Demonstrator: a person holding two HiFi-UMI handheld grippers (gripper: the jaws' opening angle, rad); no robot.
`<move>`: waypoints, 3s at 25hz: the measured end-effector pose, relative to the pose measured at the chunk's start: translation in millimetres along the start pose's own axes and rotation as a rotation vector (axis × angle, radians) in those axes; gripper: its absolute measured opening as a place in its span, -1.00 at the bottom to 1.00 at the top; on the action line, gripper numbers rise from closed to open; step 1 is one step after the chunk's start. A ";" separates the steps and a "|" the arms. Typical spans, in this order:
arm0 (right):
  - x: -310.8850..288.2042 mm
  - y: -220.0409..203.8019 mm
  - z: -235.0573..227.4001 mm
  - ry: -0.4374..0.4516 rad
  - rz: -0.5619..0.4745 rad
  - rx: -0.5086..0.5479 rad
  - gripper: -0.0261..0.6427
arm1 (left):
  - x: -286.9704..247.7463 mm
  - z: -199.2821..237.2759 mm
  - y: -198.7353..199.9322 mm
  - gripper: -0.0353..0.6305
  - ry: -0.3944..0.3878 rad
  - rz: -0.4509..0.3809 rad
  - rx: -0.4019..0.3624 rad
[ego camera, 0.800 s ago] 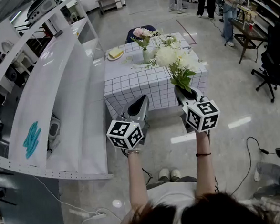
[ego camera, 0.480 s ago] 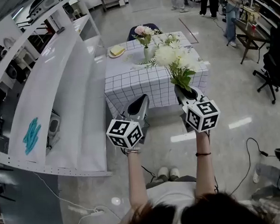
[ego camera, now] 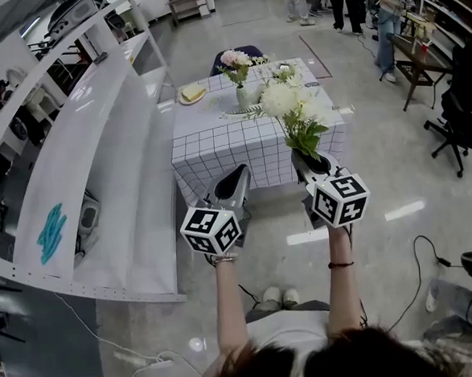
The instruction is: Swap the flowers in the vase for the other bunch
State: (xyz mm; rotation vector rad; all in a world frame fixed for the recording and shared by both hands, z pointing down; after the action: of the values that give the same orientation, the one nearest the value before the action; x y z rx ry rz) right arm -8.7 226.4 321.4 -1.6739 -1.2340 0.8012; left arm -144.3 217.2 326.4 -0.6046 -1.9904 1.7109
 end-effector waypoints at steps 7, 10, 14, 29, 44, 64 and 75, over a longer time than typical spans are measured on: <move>3.2 3.1 -22.7 -0.010 0.002 -0.023 -0.78 | -12.9 -8.1 -11.3 -0.86 0.012 0.017 0.025; -2.8 2.7 -25.3 0.001 0.005 -0.029 -0.78 | -17.7 -4.5 -12.7 -0.86 0.016 0.025 0.025; -21.5 2.4 -26.6 0.006 0.020 -0.043 -0.78 | -25.1 9.8 -13.3 -0.86 0.015 0.036 0.028; -115.8 4.1 -58.9 0.005 0.017 -0.047 -0.78 | -88.2 90.0 -36.6 -0.86 -0.002 0.023 0.040; -191.1 13.8 -98.0 -0.032 -0.012 -0.082 -0.78 | -153.2 152.2 -45.3 -0.86 -0.072 0.008 0.020; -231.4 17.1 -129.2 -0.049 -0.018 -0.114 -0.78 | -188.0 185.4 -62.3 -0.86 -0.075 -0.011 0.076; -273.8 35.2 -169.1 -0.029 0.000 -0.131 -0.78 | -234.3 211.4 -74.6 -0.86 -0.045 0.027 0.073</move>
State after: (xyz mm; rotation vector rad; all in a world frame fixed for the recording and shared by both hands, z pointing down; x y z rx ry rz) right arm 71.0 -85.4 356.5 -1.7724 -1.3308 0.7613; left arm -83.5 -99.5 360.4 -0.5753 -1.9494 1.8196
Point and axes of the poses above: the fingertips, and each gripper's own axes: x backward along the fingers, z to its left, y out of its top, the point moved 1 cm from there along x, backward along the fingers, and after that the axes turned 15 degrees about -x, right-handed, at the moved point
